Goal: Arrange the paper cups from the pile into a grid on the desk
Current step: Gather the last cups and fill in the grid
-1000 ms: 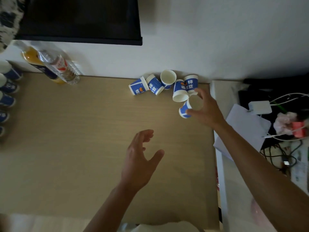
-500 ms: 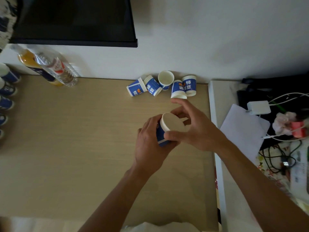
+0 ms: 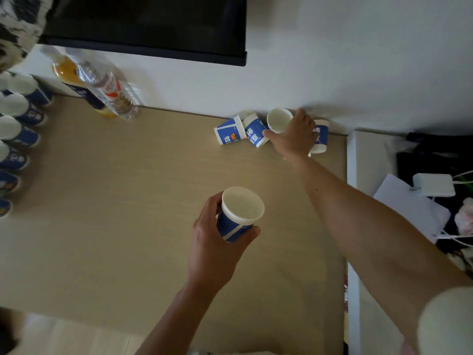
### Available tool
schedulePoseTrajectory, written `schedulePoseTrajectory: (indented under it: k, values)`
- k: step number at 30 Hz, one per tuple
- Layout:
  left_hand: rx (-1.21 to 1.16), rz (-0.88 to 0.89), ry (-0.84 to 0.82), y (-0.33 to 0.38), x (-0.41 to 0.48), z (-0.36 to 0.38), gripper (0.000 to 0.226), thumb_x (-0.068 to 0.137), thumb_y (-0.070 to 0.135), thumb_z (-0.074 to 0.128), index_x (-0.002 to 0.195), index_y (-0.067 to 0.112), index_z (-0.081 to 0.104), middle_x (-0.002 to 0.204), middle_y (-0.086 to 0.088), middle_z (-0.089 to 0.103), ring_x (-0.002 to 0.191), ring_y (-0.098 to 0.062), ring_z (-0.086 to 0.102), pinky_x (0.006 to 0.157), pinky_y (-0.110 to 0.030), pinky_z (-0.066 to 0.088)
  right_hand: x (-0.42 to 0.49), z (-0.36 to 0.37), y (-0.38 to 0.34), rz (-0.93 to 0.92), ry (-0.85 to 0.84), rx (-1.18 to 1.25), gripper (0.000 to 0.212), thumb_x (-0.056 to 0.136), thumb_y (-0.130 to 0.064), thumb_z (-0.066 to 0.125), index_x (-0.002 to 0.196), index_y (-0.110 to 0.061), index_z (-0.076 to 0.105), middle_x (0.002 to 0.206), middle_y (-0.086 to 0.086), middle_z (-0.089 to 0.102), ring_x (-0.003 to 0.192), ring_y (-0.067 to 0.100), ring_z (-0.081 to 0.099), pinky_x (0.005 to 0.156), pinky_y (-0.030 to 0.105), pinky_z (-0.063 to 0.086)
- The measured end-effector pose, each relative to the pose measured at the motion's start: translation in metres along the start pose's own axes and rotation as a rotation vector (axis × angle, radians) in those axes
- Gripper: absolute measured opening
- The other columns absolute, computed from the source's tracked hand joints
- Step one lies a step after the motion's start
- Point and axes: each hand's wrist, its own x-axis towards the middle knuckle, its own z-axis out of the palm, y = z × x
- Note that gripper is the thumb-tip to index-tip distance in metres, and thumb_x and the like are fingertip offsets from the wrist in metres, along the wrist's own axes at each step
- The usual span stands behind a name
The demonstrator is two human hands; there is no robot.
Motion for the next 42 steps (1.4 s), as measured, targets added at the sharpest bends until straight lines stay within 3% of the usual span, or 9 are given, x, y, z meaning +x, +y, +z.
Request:
schedulePoseTrajectory:
  k: [11,16,21,25,28,30,33,37,42]
  values:
    - [0.006,-0.047,0.076,-0.008,-0.007,-0.017,0.066,0.063,0.015,0.093,0.119,0.029,0.060,0.104,0.018,0.067,0.097,0.005,0.061,0.070,-0.006,0.047,-0.004,0.028,-0.009,0.043,0.230,-0.012,0.077,0.070,-0.062,0.071,0.125,-0.011,0.054,0.128,0.008,0.059,0.122,0.031,0.051,0.103,0.046,0.033]
    - [0.012,-0.049,0.140,-0.009,-0.009,-0.033,0.065,0.063,0.021,0.092,0.120,0.026,0.060,0.105,0.017,0.067,0.096,0.003,0.061,0.071,-0.007,0.047,-0.039,-0.001,-0.005,-0.028,0.337,0.222,0.075,0.066,-0.061,0.074,0.120,-0.012,0.057,0.118,0.003,0.064,0.108,0.025,0.061,0.093,0.042,0.046]
    - [0.014,-0.055,0.193,-0.008,-0.023,-0.061,0.063,0.066,0.022,0.091,0.119,0.031,0.057,0.105,0.021,0.065,0.093,0.007,0.061,0.070,-0.008,0.049,-0.105,-0.025,-0.013,-0.113,0.361,0.458,0.068,0.066,-0.047,0.081,0.118,-0.010,0.056,0.109,0.000,0.068,0.096,0.021,0.066,0.085,0.047,0.053]
    - [-0.003,-0.052,0.242,-0.015,-0.037,-0.088,0.062,0.067,0.022,0.091,0.119,0.030,0.058,0.104,0.018,0.067,0.088,0.003,0.062,0.065,-0.010,0.048,-0.167,-0.036,-0.031,-0.139,0.303,0.578,0.062,0.067,-0.034,0.084,0.118,-0.012,0.056,0.106,-0.006,0.065,0.090,0.006,0.062,0.083,0.041,0.055]
    - [-0.032,-0.041,0.288,-0.022,-0.052,-0.113,0.064,0.068,0.022,0.090,0.122,0.029,0.056,0.105,0.021,0.066,0.090,0.002,0.062,0.067,-0.010,0.048,-0.217,-0.038,-0.051,-0.203,0.213,0.674,0.059,0.067,-0.021,0.088,0.116,-0.009,0.057,0.108,0.000,0.065,0.084,-0.009,0.058,0.074,0.017,0.049]
    - [-0.069,-0.015,0.328,-0.026,-0.062,-0.133,0.067,0.069,0.018,0.090,0.124,0.029,0.054,0.105,0.028,0.064,0.092,0.003,0.061,0.068,-0.009,0.047,-0.252,-0.036,-0.066,-0.249,0.174,0.701,0.061,0.067,-0.016,0.090,0.118,-0.007,0.057,0.111,0.001,0.063,0.087,-0.009,0.057,0.072,0.006,0.043]
    - [-0.120,0.025,0.354,-0.034,-0.078,-0.167,0.066,0.069,0.012,0.089,0.123,0.027,0.054,0.103,0.034,0.062,0.091,0.006,0.061,0.068,-0.006,0.046,-0.299,-0.028,-0.090,-0.280,0.124,0.734,0.064,0.068,-0.017,0.090,0.122,-0.010,0.056,0.116,0.003,0.062,0.093,0.001,0.059,0.072,0.013,0.050]
    - [-0.149,0.073,0.404,-0.054,-0.102,-0.221,0.067,0.068,0.015,0.090,0.123,0.030,0.054,0.111,0.018,0.063,0.098,0.002,0.060,0.073,-0.008,0.046,-0.361,-0.013,-0.131,-0.308,0.076,0.759,0.064,0.068,-0.021,0.089,0.123,-0.018,0.055,0.118,-0.003,0.062,0.104,0.013,0.062,0.082,0.036,0.058]
    - [-0.187,0.098,0.469,-0.087,-0.127,-0.285,0.063,0.068,0.017,0.089,0.120,0.031,0.056,0.112,0.012,0.065,0.101,-0.011,0.061,0.082,-0.022,0.050,-0.433,0.005,-0.178,-0.326,-0.003,0.805,0.068,0.069,-0.016,0.090,0.124,-0.023,0.050,0.119,-0.012,0.062,0.110,0.009,0.060,0.093,0.030,0.050]
